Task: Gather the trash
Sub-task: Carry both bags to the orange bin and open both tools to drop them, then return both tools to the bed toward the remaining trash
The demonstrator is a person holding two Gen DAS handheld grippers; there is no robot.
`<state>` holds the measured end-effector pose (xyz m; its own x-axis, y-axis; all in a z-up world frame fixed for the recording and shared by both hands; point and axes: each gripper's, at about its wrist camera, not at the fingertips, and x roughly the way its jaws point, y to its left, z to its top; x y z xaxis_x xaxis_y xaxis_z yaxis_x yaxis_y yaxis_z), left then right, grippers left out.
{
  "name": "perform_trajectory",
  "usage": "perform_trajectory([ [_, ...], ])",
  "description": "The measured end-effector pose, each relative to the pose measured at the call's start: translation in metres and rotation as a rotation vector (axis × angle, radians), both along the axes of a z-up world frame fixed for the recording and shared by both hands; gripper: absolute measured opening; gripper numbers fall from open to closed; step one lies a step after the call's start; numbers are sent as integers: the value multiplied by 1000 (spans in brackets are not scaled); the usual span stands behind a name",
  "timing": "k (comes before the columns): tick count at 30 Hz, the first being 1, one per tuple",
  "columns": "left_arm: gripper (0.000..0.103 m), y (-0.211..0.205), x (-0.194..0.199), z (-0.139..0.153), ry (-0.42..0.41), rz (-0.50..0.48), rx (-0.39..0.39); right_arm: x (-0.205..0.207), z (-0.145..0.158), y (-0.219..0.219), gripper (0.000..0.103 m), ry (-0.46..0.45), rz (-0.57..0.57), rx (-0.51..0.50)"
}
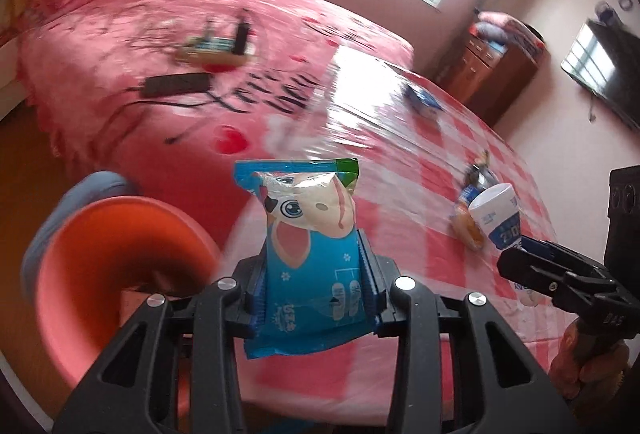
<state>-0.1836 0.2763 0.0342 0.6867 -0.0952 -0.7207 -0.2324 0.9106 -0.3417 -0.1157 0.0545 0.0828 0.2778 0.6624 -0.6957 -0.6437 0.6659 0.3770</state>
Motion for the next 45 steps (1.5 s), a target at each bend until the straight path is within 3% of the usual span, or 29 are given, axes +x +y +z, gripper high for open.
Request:
perform_trajectory([
  [9, 39, 79, -47, -23, 69, 200, -4, -18, 13, 111, 64, -8, 224, 27],
  [16, 41, 115, -66, -54, 135, 282, -42, -29, -3, 177, 64, 23, 315, 6],
  [18, 56, 121, -69, -60, 148, 303, -38, -26, -14, 188, 72, 50, 305, -9],
  [21, 65, 130, -75, -63, 151, 338, -32, -22, -21, 185, 77, 85, 277, 8],
  [28, 70, 141, -80, -57, 121, 384, -3, -15, -16, 148, 81, 40, 168, 32],
  [38, 76, 126, -74, -39, 28, 352, 21, -11, -16, 91, 81, -15, 42, 48],
  [45, 82, 97, -69, -13, -95, 306, 79, -13, -14, 55, 81, -58, -13, 88],
])
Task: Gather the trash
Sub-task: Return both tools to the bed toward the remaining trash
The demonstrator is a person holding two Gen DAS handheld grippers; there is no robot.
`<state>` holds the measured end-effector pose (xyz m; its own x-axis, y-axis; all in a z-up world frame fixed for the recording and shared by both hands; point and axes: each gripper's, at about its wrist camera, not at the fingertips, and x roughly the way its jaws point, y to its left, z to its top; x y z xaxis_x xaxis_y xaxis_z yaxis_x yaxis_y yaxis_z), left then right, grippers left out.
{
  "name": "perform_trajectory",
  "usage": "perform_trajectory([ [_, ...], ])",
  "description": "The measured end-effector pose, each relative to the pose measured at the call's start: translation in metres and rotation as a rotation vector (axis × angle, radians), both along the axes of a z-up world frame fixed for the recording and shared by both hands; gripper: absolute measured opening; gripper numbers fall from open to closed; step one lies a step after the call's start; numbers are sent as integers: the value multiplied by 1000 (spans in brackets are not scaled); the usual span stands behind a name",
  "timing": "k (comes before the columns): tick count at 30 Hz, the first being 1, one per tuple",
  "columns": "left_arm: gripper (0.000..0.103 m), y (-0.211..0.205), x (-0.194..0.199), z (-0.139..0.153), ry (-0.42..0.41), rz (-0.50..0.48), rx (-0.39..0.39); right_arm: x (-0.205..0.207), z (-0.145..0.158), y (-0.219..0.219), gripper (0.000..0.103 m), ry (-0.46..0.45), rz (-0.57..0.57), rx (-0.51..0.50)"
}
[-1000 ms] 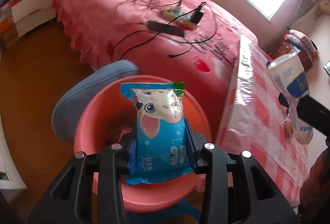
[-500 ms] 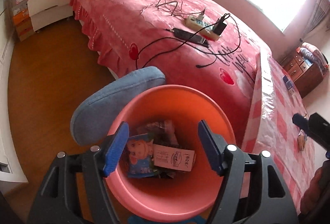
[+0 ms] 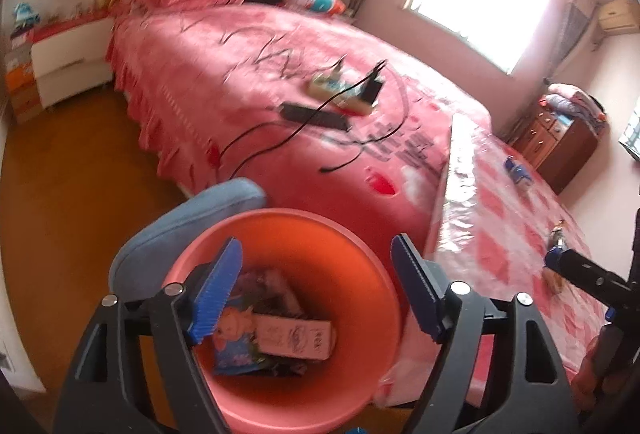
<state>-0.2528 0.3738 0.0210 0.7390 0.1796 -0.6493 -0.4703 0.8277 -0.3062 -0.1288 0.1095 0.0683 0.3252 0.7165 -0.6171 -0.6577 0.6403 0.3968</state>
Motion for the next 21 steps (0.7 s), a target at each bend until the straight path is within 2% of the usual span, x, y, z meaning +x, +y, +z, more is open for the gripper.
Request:
perform_trajectory([
  [3, 83, -16, 3, 13, -44, -31, 54, 0, 1, -12, 81, -13, -19, 16],
  [5, 83, -25, 6, 21, -63, -54, 79, 0, 2, -22, 89, -21, -37, 34],
  [10, 84, -51, 13, 37, -109, -101, 141, 2, 5, -47, 92, -46, -75, 64],
  [14, 84, -67, 25, 41, -74, -143, 139, 6, 4, -71, 92, -40, -109, 100],
  [21, 84, -105, 63, 53, 42, -208, 162, 24, 4, -117, 92, -38, -201, 159],
])
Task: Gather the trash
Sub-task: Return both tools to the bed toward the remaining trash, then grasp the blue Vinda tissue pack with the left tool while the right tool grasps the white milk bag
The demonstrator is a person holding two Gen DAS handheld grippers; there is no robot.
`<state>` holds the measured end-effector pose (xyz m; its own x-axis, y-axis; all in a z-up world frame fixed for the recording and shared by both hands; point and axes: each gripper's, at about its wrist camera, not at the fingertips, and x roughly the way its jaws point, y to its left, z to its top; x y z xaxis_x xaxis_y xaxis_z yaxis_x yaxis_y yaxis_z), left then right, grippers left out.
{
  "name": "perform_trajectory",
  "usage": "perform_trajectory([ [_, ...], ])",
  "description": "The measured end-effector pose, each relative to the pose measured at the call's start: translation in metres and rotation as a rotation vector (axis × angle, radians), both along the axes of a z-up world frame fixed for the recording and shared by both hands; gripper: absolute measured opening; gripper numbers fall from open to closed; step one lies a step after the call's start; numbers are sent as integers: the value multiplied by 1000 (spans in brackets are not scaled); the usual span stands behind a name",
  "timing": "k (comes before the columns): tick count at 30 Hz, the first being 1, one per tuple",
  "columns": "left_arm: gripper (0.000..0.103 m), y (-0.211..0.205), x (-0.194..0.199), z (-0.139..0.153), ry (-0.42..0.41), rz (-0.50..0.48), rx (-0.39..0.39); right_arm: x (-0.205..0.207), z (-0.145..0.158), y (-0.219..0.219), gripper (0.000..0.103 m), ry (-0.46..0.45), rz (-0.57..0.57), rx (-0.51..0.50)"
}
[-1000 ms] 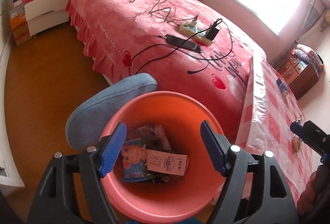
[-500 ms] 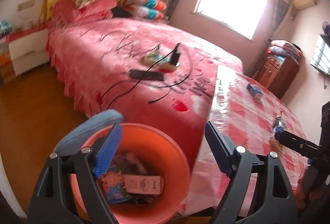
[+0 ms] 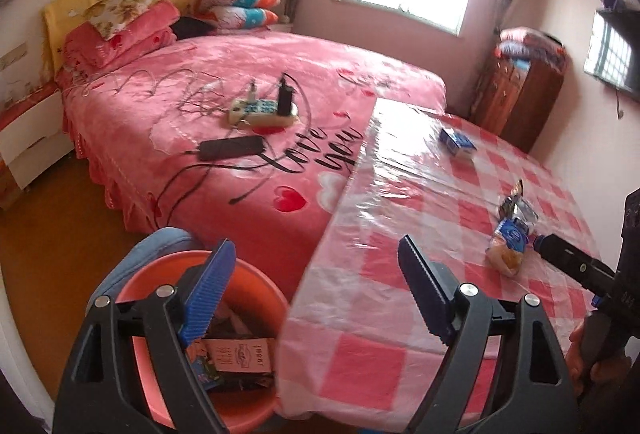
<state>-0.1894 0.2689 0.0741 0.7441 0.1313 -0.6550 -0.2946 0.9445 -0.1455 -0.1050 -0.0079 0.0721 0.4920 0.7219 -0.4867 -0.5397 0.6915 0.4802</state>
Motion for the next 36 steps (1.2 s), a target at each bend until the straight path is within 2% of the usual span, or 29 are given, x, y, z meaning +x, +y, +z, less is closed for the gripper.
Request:
perform_trajectory([
  [5, 84, -32, 44, 9, 81, -63, -17, 22, -5, -45, 93, 20, -108, 48],
  [11, 84, -75, 109, 21, 103, -162, -40, 48, -13, -100, 93, 60, -250, 97],
  [15, 84, -106, 171, 23, 123, -210, -47, 59, -17, -128, 93, 67, -308, 106],
  [17, 84, -119, 205, 20, 140, -228, -75, 62, -18, -138, 93, 71, -330, 119],
  [19, 84, -131, 245, 13, 169, -230, -117, 64, -20, -145, 93, 76, -338, 127],
  [24, 84, -153, 324, -9, 237, -223, -149, 72, -26, -150, 93, 99, -325, 124],
  [28, 84, -168, 374, -30, 303, -207, -102, 75, -30, -155, 93, 114, -325, 143],
  [34, 84, -170, 408, -50, 358, -184, -47, 77, -32, -164, 93, 127, -336, 156],
  [35, 81, -171, 411, -53, 371, -183, -38, 77, -34, -165, 93, 134, -338, 158],
  [36, 73, -169, 414, -57, 383, -173, -31, 77, -35, -166, 93, 141, -338, 161],
])
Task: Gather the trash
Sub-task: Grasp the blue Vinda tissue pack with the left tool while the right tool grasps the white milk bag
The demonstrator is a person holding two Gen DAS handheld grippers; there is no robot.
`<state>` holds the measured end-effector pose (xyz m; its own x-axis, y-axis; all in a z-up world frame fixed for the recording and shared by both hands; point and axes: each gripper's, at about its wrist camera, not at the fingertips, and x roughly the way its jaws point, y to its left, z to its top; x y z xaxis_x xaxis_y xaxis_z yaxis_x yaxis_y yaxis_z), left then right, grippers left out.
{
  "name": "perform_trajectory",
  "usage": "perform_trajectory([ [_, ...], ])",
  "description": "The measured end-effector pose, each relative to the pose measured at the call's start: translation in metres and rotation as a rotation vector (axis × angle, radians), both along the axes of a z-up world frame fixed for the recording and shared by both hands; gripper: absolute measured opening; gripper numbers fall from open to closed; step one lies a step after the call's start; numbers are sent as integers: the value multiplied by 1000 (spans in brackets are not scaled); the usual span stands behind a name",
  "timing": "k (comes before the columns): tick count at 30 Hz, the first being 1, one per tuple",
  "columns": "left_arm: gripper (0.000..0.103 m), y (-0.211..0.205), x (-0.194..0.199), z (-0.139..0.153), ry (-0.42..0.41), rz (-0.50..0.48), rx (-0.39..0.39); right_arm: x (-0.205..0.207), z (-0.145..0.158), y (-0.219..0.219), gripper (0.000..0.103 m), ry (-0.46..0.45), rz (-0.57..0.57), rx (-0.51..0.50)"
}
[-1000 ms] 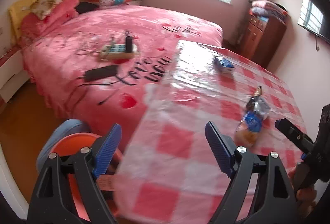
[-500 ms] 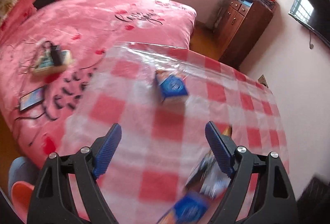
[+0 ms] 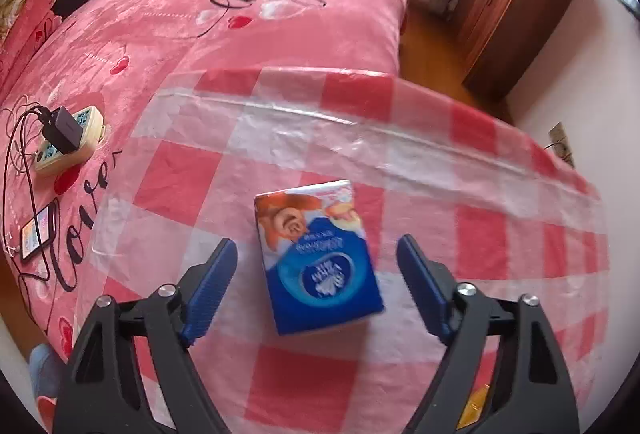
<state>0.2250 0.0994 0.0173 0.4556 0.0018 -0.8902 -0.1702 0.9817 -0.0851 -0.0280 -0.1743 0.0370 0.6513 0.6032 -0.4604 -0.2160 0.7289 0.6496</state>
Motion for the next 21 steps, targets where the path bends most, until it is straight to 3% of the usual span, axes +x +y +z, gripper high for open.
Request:
perform_trajectory([
  [2, 61, 4, 4, -6, 14, 10, -14, 1, -2, -2, 93, 13, -1, 7],
  [4, 56, 2, 2, -6, 4, 0, -6, 2, -4, -3, 93, 24, -2, 3],
  [11, 55, -11, -31, -7, -18, -81, -2, 4, -6, -1, 93, 39, 19, 6],
  [21, 55, -36, -128, -6, -21, -238, -53, 6, -11, -13, 93, 69, -12, 19],
])
